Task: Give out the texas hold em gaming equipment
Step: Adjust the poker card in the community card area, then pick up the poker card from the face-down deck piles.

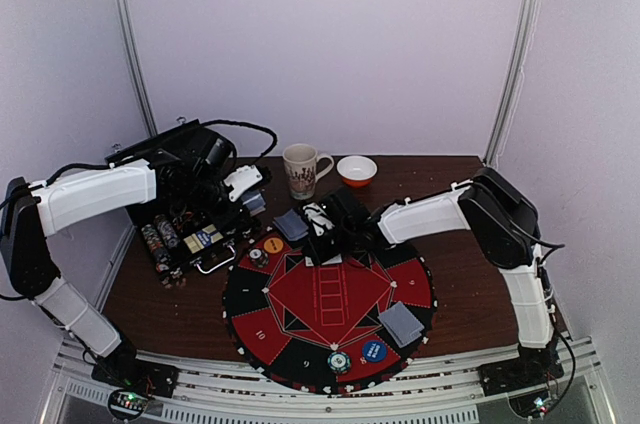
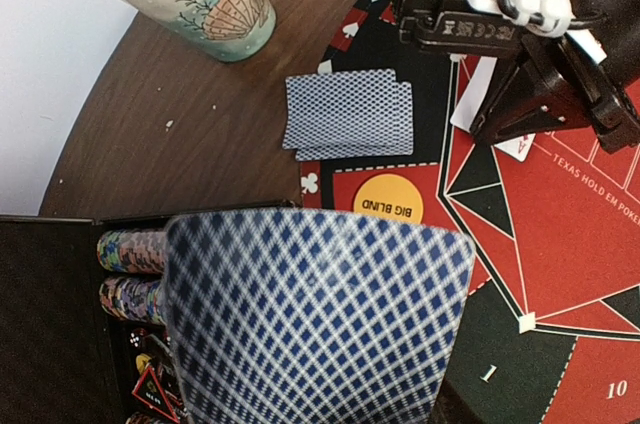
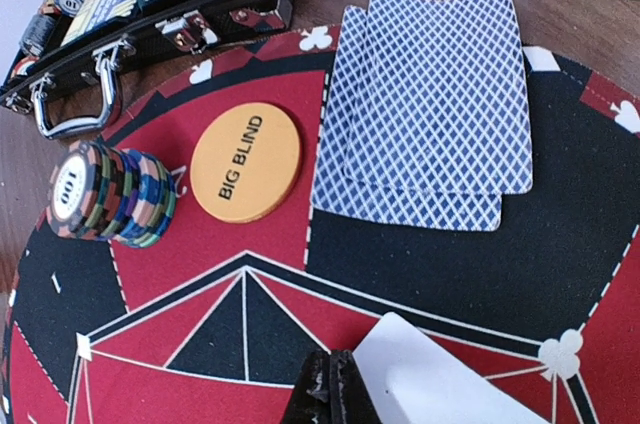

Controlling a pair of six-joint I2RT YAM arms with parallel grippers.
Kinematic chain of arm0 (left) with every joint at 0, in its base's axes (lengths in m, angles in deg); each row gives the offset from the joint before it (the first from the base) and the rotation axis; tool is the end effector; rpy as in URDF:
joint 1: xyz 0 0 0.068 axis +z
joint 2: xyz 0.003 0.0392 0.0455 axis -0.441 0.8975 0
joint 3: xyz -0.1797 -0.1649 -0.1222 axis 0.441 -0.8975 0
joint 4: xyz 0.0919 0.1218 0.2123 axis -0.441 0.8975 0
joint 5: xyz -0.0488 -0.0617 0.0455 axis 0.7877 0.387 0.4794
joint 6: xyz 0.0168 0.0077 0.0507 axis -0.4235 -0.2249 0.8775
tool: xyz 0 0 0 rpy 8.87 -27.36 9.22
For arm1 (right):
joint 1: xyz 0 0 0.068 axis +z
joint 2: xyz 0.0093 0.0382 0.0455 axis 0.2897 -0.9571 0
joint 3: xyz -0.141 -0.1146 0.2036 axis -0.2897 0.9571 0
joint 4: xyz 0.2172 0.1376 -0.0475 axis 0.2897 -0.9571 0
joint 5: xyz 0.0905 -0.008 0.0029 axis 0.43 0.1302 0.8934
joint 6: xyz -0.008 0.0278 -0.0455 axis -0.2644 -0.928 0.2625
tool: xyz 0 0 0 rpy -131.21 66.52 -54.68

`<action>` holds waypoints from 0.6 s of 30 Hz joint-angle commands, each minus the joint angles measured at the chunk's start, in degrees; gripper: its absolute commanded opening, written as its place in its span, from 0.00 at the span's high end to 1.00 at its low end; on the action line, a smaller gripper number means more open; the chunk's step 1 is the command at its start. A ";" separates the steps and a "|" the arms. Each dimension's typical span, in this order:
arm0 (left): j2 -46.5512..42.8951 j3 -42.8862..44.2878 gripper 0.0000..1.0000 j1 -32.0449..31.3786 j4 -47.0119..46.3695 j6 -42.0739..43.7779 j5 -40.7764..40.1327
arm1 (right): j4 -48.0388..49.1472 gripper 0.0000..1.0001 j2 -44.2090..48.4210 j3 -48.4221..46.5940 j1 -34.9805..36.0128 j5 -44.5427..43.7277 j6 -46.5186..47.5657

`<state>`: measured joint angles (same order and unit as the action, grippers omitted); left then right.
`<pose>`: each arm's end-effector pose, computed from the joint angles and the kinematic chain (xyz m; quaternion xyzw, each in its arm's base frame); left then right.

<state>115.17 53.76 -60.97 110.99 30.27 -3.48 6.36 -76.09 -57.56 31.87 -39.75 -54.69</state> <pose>0.2681 -0.1842 0.2709 0.3956 0.8639 -0.0314 0.3101 0.3110 0.3676 0.1338 -0.3161 0.8390 0.3210 0.3052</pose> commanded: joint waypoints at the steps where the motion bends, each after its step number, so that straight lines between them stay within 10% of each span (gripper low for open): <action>1: -0.10 1.54 0.55 0.57 -1.82 -0.51 0.49 | -0.94 1.00 1.39 -3.05 -0.47 1.76 -1.44; 7: -1.02 1.53 0.55 0.58 -1.82 0.57 1.76 | 2.97 0.87 6.61 -2.62 -2.42 8.64 -3.89; 18: -3.12 1.48 0.55 -2.92 -2.52 6.67 7.07 | 7.82 0.33 16.11 -0.15 -9.24 24.66 -11.27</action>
<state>114.69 53.76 -61.76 111.06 33.31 0.44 12.02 -62.12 -57.84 22.45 -23.42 -63.61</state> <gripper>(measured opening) 0.455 0.602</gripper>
